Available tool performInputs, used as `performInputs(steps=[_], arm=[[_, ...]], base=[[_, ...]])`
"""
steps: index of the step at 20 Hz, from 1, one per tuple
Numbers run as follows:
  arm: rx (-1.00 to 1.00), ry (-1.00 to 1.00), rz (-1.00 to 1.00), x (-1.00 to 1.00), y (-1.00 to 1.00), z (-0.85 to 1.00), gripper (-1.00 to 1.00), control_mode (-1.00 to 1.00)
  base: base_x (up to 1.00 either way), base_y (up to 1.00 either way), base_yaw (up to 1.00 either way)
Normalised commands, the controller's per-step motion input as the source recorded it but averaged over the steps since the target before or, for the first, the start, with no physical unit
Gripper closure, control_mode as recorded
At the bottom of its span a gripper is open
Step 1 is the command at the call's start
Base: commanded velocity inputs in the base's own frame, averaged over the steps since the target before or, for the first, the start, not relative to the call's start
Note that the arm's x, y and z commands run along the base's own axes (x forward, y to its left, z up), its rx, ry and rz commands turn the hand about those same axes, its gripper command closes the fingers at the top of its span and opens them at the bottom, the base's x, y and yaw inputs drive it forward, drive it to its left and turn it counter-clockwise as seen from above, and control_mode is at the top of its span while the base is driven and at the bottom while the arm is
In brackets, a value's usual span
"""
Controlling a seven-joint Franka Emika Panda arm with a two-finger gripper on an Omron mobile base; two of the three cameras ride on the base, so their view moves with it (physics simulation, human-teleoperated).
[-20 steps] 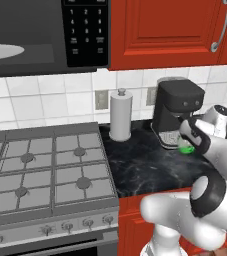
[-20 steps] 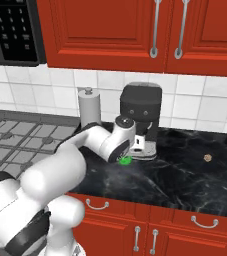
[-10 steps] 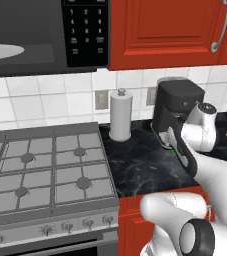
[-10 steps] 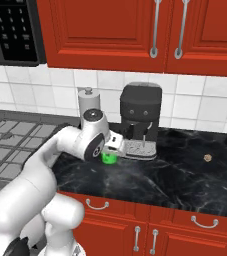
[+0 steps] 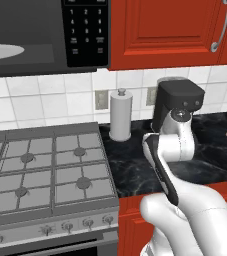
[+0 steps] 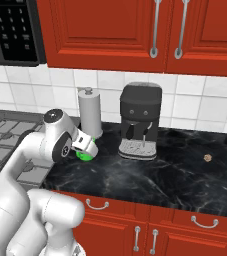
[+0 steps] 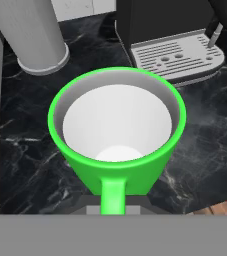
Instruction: Pick the mug from the counter and place it inside the microwave. Then close the microwave.
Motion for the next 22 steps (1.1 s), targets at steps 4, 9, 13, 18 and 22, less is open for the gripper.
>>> performInputs(steps=[4, 9, 13, 18, 22], arm=[[0.08, -0.07, 0.07, -0.05, 0.32, 0.02, 1.00, -1.00], [0.09, -0.07, 0.11, -0.24, 0.13, 0.20, 1.00, -1.00], [0.03, -0.12, 0.10, -0.42, 0.00, 0.28, 1.00, -1.00], [0.00, -0.08, 0.03, -0.43, 0.00, 0.36, 1.00, -1.00], [0.00, -0.02, 0.00, -0.48, 0.00, 0.38, 1.00, -1.00]], base=[[0.00, 0.00, 0.00], [0.00, 0.00, 0.00], [0.00, 0.00, 0.00], [0.00, 0.00, 0.00], [0.00, 0.00, 0.00]])
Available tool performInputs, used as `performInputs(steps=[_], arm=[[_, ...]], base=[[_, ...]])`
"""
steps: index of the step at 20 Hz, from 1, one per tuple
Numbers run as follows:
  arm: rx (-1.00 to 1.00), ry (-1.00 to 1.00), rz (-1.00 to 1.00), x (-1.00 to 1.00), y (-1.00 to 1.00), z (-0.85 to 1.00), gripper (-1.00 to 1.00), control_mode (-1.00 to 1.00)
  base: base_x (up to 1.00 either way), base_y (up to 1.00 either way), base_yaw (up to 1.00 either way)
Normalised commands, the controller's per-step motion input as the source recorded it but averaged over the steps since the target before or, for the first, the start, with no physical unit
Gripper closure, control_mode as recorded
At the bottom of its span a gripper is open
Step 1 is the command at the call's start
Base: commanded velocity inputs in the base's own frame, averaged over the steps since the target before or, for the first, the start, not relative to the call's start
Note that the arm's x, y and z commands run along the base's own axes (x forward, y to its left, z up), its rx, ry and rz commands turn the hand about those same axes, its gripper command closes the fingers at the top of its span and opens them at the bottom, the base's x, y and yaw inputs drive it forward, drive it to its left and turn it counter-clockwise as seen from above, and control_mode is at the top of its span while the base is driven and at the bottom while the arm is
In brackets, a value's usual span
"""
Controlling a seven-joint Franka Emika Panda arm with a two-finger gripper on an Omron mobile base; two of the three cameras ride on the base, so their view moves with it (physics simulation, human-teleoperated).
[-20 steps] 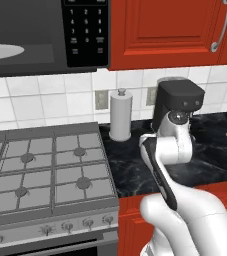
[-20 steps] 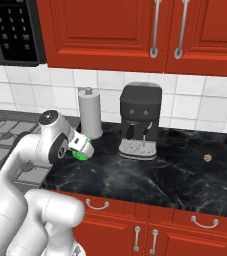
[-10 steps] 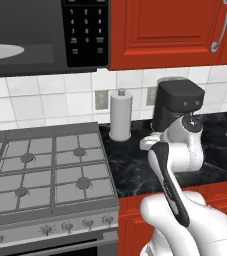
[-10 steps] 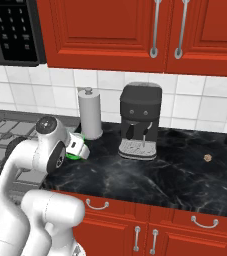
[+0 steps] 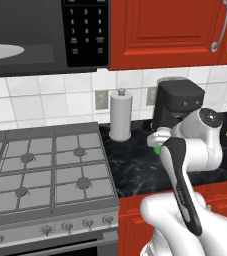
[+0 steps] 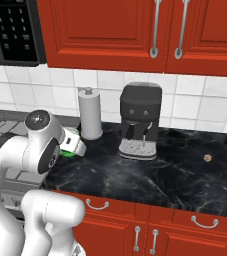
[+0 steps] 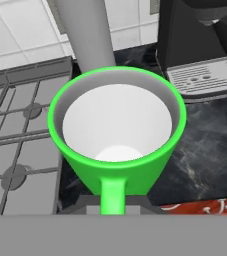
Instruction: Pick the mug from the counter and place it inside the microwave. Then close the microwave.
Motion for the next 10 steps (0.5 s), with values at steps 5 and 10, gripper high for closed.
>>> performInputs(steps=[5, 10], arm=[[0.00, -0.05, 0.00, -0.45, 0.00, 0.11, 1.00, -1.00], [0.00, -0.13, 0.00, -0.13, 0.00, -0.09, 1.00, -1.00]], base=[[0.00, 0.00, 0.00], [0.00, 0.00, 0.00]])
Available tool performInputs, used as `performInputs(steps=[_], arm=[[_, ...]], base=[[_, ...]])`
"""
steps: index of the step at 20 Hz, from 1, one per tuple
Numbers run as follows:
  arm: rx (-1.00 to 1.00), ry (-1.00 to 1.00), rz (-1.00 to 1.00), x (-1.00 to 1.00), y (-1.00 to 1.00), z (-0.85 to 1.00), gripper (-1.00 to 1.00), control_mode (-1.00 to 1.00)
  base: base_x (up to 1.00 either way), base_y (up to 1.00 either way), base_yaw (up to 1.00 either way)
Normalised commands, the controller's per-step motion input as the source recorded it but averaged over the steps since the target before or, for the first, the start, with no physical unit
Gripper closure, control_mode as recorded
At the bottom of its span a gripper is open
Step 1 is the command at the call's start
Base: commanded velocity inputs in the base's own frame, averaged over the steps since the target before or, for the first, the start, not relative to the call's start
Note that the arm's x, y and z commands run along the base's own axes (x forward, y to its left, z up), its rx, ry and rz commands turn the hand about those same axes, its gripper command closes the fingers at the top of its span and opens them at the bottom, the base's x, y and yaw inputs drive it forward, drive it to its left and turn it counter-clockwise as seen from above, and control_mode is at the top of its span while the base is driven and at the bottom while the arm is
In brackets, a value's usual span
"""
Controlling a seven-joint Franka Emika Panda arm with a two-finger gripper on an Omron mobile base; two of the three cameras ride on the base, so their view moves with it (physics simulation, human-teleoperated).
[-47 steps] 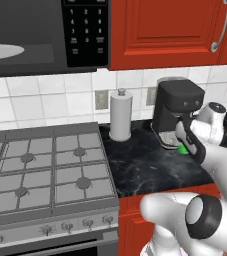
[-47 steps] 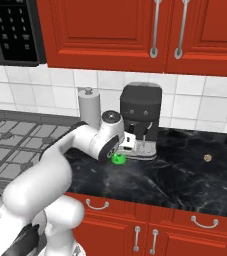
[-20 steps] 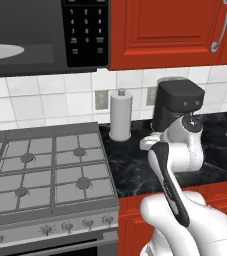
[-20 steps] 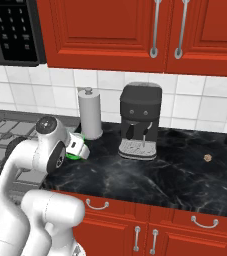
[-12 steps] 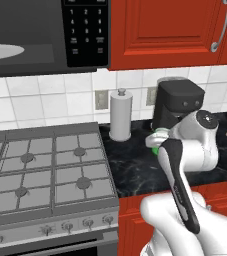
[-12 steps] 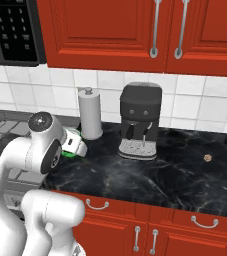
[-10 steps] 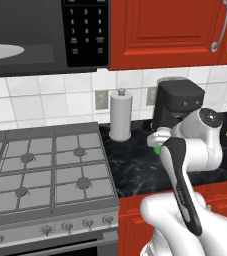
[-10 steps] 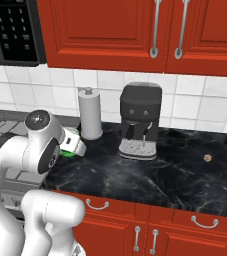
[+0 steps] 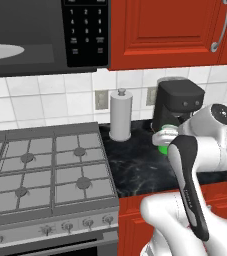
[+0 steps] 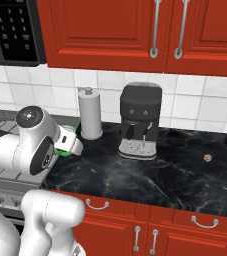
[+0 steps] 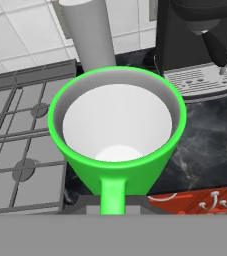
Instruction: Pick the mug from the counter and place it inside the microwave. Then close the microwave.
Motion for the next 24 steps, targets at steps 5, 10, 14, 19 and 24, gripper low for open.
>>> performInputs(steps=[5, 10, 14, 19, 24], arm=[[0.00, 0.00, 0.00, 0.00, 0.00, 0.00, 1.00, -1.00], [0.00, 0.00, 0.00, -0.03, 0.00, 0.00, 1.00, -1.00], [0.00, -0.04, 0.06, -0.51, 0.49, 0.00, 1.00, -1.00], [0.00, 0.00, 0.07, -0.25, 0.75, 0.00, 1.00, -1.00], [0.02, 0.00, 0.03, 0.04, 0.29, -0.10, 1.00, -1.00]], base=[[0.00, 0.00, 0.00], [0.00, 0.00, 0.00], [0.00, 0.00, 0.00], [0.00, 0.00, 0.00], [0.00, 0.00, 0.00]])
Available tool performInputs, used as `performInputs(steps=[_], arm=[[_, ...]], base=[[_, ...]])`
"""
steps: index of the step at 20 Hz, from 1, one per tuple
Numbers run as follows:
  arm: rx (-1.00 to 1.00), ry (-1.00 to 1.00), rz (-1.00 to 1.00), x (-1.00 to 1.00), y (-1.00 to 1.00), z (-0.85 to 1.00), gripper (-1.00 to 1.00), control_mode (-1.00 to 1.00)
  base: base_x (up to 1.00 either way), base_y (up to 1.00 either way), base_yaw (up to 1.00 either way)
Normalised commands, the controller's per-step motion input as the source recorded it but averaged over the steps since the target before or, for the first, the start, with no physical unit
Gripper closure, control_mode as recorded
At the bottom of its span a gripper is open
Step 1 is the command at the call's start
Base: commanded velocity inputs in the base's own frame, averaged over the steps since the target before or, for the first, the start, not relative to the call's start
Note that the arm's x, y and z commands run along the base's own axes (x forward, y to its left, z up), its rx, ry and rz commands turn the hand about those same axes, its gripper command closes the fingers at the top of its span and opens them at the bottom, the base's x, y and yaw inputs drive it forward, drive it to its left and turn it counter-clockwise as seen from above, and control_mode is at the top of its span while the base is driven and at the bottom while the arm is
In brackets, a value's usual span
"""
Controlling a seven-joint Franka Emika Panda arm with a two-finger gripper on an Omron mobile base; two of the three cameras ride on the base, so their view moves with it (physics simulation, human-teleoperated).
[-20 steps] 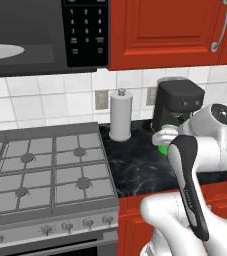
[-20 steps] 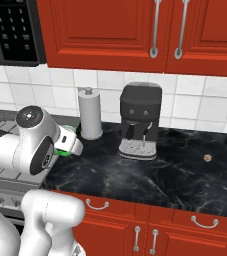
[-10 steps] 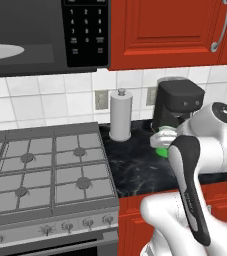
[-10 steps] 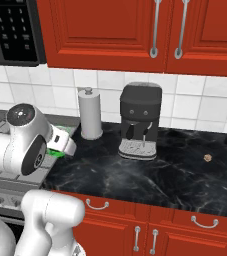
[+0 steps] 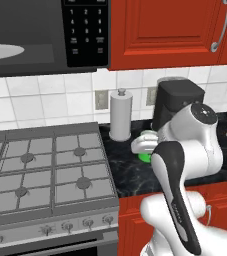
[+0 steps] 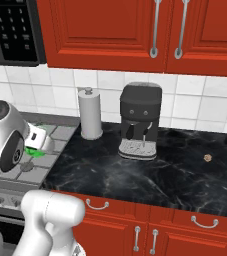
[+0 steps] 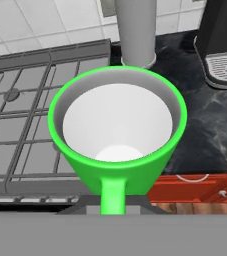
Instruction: Pick the mug from the counter and place it inside the microwave. Then close the microwave.
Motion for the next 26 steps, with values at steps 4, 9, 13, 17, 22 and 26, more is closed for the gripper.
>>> performInputs(steps=[4, 9, 13, 17, 22, 26], arm=[[0.15, 0.00, 0.00, 0.22, -0.34, -0.44, 1.00, -1.00], [0.13, 0.00, 0.00, 0.01, -0.59, -0.19, 1.00, -1.00], [0.03, 0.00, 0.00, 0.00, -0.36, 0.00, 1.00, -1.00], [0.00, 0.00, 0.00, 0.00, -0.03, 0.00, 1.00, -1.00], [0.00, 0.00, 0.00, 0.00, 0.00, 0.00, 1.00, -1.00], [0.00, 0.00, 0.00, 0.00, 0.00, 0.00, 1.00, -1.00]], base=[[0.00, 0.00, 0.00], [0.00, 0.00, 0.00], [0.00, 0.00, 0.00], [0.00, 0.00, 0.00], [0.00, 0.00, 0.00], [0.00, 0.00, 0.00]])
